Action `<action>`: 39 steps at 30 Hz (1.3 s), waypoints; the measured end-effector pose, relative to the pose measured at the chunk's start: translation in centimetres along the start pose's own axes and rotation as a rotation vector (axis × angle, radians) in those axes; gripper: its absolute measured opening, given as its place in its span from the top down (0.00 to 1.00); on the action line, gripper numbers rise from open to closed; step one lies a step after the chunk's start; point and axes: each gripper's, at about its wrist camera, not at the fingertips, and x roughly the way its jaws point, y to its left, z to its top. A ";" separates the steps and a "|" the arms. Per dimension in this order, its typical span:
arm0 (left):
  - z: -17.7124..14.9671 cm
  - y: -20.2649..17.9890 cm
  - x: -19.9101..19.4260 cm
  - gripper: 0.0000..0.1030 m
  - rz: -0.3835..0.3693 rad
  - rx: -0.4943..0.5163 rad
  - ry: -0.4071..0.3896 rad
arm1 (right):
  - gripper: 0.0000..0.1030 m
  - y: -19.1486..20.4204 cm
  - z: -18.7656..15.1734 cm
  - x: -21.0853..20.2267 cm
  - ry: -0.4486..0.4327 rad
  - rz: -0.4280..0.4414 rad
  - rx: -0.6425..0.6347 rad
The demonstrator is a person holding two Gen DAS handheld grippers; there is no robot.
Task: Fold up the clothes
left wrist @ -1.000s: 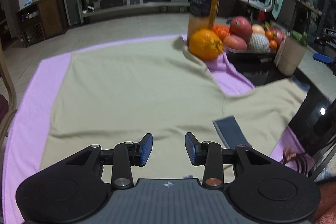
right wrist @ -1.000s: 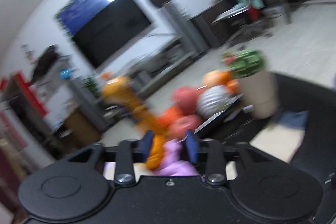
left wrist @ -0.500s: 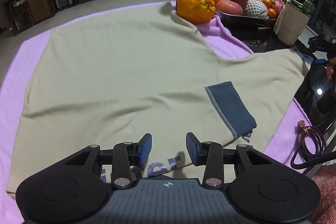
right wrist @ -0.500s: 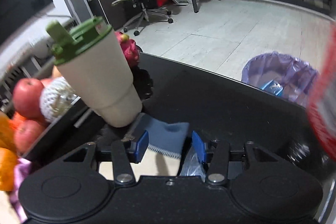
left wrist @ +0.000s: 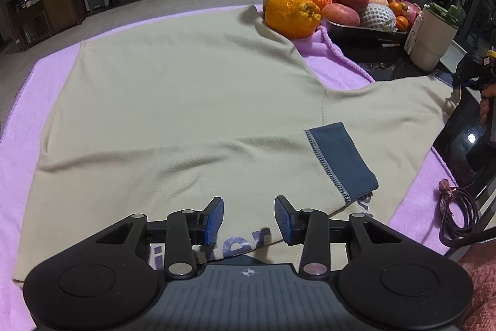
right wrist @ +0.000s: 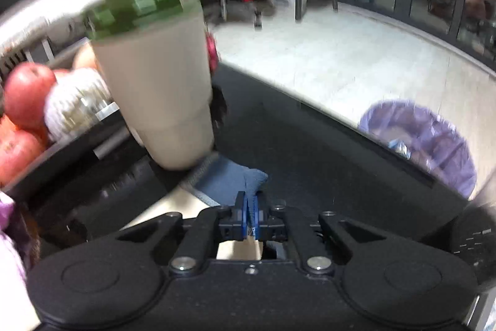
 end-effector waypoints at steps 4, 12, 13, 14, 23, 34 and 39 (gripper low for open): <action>-0.1 1.1 -2.4 0.62 0.010 -0.001 -0.046 | 0.96 1.1 0.3 -7.1 -0.141 0.134 0.057; -0.7 9.0 -9.3 0.61 0.085 -0.081 -0.170 | 0.96 7.7 -3.9 -26.0 -0.359 0.526 0.028; -1.0 10.4 -9.9 0.61 0.107 -0.094 -0.180 | 0.96 8.9 -4.8 -28.1 -0.366 0.568 0.002; -1.3 11.9 -10.4 0.61 0.129 -0.107 -0.190 | 0.96 10.2 -5.9 -29.9 -0.357 0.603 -0.025; -4.8 21.5 -10.6 0.64 0.181 -0.354 -0.205 | 0.95 24.2 -17.5 -35.6 0.020 0.857 -0.286; -4.9 22.4 -8.4 0.62 0.051 -0.452 -0.100 | 0.52 19.6 -12.6 -31.3 0.270 0.909 -0.310; -3.1 21.4 -5.0 0.61 0.034 -0.423 0.025 | 0.47 14.8 -11.5 -25.2 0.336 0.890 -0.197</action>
